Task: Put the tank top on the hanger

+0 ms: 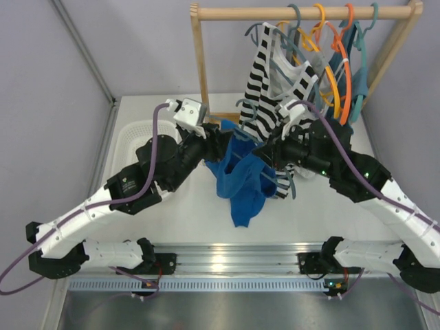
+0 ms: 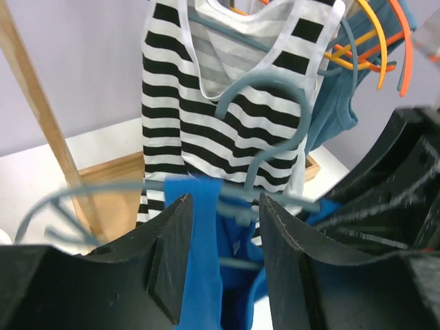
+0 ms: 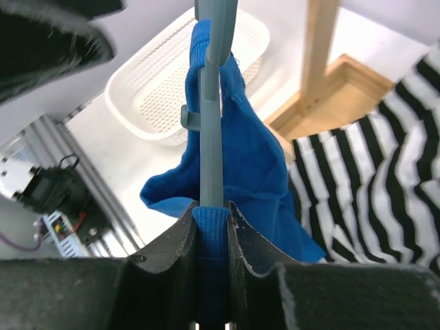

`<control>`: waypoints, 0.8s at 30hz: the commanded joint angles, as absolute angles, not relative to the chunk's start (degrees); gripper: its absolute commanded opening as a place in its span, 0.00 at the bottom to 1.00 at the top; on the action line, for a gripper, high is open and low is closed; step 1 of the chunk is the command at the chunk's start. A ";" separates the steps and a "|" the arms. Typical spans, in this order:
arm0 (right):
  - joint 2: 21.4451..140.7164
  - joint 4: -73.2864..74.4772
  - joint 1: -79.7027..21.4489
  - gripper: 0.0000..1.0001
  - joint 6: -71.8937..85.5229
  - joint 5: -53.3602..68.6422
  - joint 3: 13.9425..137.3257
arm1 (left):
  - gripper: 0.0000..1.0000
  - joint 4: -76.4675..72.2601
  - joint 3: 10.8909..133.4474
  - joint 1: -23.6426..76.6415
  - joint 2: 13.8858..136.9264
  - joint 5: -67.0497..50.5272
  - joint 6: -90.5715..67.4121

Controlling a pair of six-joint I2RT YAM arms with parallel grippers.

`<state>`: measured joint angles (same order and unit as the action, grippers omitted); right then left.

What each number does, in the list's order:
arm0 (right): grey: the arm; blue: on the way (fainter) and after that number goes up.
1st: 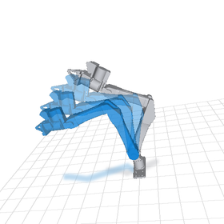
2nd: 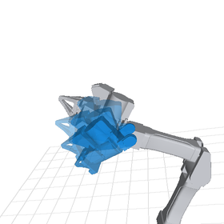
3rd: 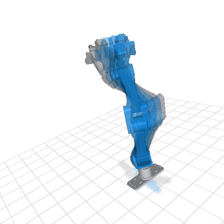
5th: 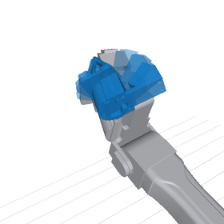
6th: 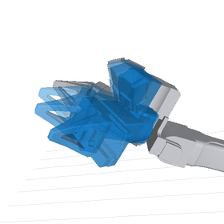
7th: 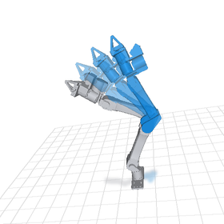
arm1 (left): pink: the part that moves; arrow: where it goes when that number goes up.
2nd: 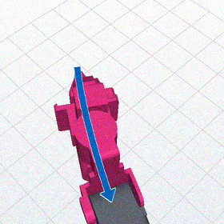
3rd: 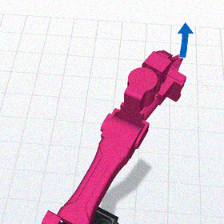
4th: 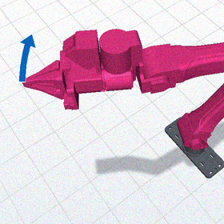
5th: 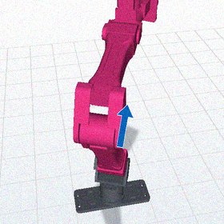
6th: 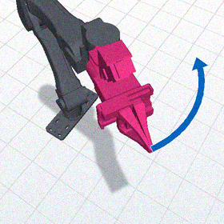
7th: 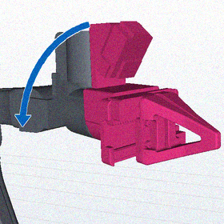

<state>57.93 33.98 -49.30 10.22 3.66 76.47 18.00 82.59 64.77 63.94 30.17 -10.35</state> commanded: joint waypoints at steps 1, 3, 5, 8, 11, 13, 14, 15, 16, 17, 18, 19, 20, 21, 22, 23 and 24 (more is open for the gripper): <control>61.85 37.15 -48.69 0.00 10.20 -6.29 88.31 | 0.49 15.29 85.25 64.78 61.61 32.78 -8.79; 64.06 39.97 -48.60 0.00 10.02 -9.48 94.35 | 0.48 15.29 85.52 64.78 60.65 33.74 -8.61; 66.79 42.88 -48.60 0.00 9.49 -13.17 97.63 | 0.48 15.47 85.61 64.78 59.86 34.10 -8.53; 69.60 45.08 -48.34 0.00 8.79 -16.69 103.17 | 0.48 15.82 85.61 64.78 58.80 34.54 -8.61; 72.85 46.75 -47.38 0.00 7.74 -17.22 109.41 | 0.48 16.44 85.69 64.78 58.10 34.98 -8.61; 75.48 47.37 -46.76 0.00 7.30 -17.58 113.89 | 0.48 16.61 85.61 64.78 57.66 34.98 -8.70; 76.46 47.63 -45.89 0.00 6.77 -17.49 115.39 | 0.48 16.79 85.52 64.78 57.31 34.98 -8.70; 77.42 48.42 -45.36 0.00 6.59 -17.40 118.27 | 0.48 17.05 85.60 64.78 57.13 34.89 -8.70; 79.35 48.86 -44.39 0.00 6.33 -17.14 119.69 | 0.48 17.05 85.52 64.78 56.78 34.81 -8.79; 80.24 49.30 -43.95 0.00 6.24 -16.79 121.19 | 0.48 17.31 85.52 64.78 56.60 34.54 -8.96; 81.20 50.18 -43.42 0.00 6.15 -16.35 123.81 | 0.47 17.40 85.52 64.86 56.34 34.37 -8.88; 82.95 50.53 -43.07 0.00 5.98 -15.65 125.06 | 0.47 17.58 85.43 64.86 55.99 34.10 -8.88; 83.75 50.80 -42.37 0.00 5.98 -15.38 126.20 | 0.47 17.67 85.43 64.78 55.81 33.93 -8.88; 84.54 51.58 -42.02 0.00 6.06 -14.95 128.30 | 0.47 17.84 85.34 64.78 55.64 33.75 -8.79; 85.86 51.59 -41.66 0.00 6.15 -14.77 129.19 | 0.47 17.84 85.17 64.78 55.11 33.58 -8.79; 86.30 51.59 -41.49 0.00 5.98 -14.77 130.16 | 0.47 17.84 84.99 64.78 54.93 33.57 -8.70; 86.66 51.33 -41.31 0.00 5.89 -14.85 130.43 | 0.47 17.93 84.90 64.69 54.67 33.40 -8.61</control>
<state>86.11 53.12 -42.46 6.98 -15.14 126.37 18.31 83.66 64.77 56.14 33.91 -9.65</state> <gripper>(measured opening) 0.164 0.471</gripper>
